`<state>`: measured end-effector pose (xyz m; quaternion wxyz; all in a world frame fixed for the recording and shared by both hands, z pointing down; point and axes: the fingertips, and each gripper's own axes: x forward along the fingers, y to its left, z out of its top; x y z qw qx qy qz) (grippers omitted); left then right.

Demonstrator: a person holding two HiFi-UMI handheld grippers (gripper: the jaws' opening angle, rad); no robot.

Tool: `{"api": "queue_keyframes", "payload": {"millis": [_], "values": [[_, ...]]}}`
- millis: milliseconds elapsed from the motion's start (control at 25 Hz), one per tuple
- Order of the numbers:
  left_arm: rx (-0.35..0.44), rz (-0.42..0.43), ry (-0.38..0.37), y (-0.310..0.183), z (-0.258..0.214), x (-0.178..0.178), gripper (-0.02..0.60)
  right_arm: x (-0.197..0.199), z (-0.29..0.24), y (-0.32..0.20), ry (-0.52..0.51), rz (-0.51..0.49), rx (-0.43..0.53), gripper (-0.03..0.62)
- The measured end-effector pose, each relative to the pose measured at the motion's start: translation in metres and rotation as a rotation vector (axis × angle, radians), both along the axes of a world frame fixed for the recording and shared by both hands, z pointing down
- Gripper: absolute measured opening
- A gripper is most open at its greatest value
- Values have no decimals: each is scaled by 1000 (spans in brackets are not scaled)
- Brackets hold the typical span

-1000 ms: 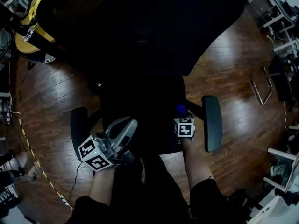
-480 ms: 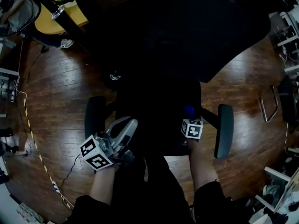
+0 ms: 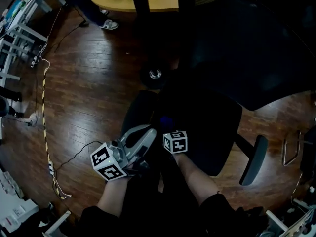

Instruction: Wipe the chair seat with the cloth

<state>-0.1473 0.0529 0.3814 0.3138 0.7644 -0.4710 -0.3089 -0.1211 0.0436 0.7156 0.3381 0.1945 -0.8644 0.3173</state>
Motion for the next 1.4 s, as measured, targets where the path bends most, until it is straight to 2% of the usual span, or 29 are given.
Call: {"api": "queue_keyframes", "payload": {"millis": [160, 280, 360, 480, 720, 840, 1000, 1120, 1240, 1400], "values": [[-21, -40, 0, 12, 1, -3, -11, -21, 3, 30, -10, -31, -31, 35], [-33, -54, -2, 19, 3, -8, -11, -21, 7, 38, -6, -54, 9, 35], [-37, -51, -1, 18, 7, -11, -11, -20, 9, 37, -13, -66, 30, 35], [-33, -8, 5, 11, 8, -3, -11, 0, 16, 28, 14, -19, 48, 35], [-34, 102, -5, -10, 9, 36, -11, 98, 31, -2, 128, 117, 68, 35], [-37, 143, -12, -27, 14, 56, -11, 168, 34, -26, 188, 221, 95, 35], [-33, 248, -9, -45, 18, 89, -11, 264, 25, -48, 261, 398, 132, 35], [-33, 285, -9, -54, 18, 113, -11, 320, 19, -59, 311, 479, 147, 35], [-24, 316, -3, -63, 18, 132, -11, 351, 13, -65, 325, 528, 158, 35], [-21, 350, -10, -64, 17, 145, -11, 358, 12, -63, 331, 540, 177, 35]]}}
